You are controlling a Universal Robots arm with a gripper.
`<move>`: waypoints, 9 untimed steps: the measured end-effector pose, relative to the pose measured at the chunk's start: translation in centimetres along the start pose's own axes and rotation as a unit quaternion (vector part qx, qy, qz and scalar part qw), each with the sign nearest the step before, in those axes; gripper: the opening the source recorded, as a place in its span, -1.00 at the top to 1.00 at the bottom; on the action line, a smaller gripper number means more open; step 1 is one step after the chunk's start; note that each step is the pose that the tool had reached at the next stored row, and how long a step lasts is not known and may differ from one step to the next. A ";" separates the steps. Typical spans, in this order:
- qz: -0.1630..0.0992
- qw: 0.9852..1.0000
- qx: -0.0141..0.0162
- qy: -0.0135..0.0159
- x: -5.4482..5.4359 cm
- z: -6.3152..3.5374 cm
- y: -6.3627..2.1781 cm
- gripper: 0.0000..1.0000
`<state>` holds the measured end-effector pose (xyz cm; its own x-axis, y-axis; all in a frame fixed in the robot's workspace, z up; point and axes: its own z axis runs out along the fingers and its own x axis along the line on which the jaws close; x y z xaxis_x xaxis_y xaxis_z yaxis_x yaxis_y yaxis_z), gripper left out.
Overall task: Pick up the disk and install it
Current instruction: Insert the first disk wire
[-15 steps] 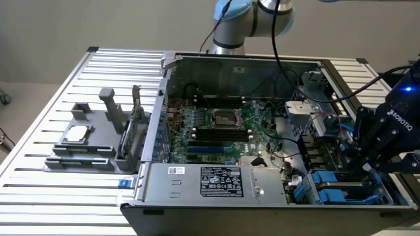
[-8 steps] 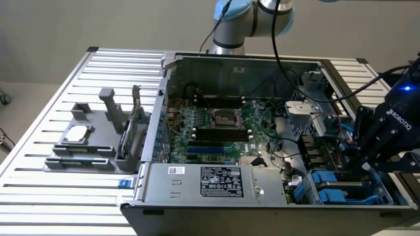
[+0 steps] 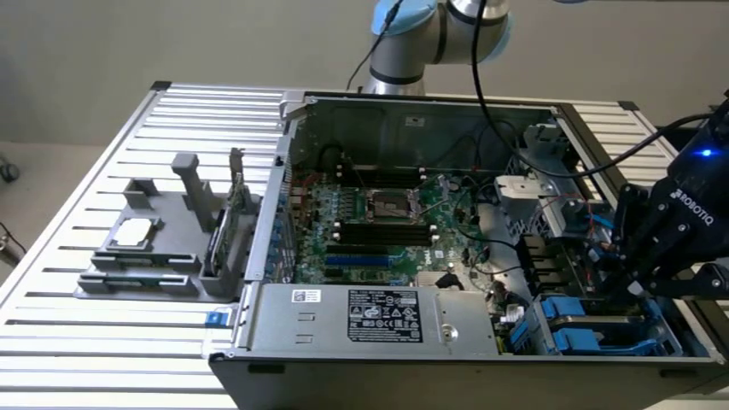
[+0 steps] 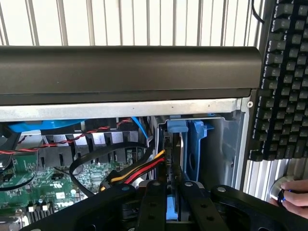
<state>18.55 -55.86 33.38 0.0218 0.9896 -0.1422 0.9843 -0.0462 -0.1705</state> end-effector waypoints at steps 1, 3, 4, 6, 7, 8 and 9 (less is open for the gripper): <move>0.000 1.000 0.000 0.000 0.0 0.00 0.05 0.67; 0.001 1.000 0.000 0.000 0.0 -0.03 0.14 0.67; 0.001 1.000 0.000 0.000 0.0 -0.03 0.14 0.67; 0.002 1.000 0.001 0.000 0.0 0.00 0.15 0.67; 0.002 1.000 0.001 0.000 0.0 0.02 0.16 0.67; 0.002 1.000 0.001 0.000 0.0 0.03 0.16 0.67; 0.002 1.000 0.002 0.000 0.0 0.05 0.17 0.67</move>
<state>18.71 -55.88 33.31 0.0262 0.9894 -0.1428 0.9835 -0.0510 -0.1733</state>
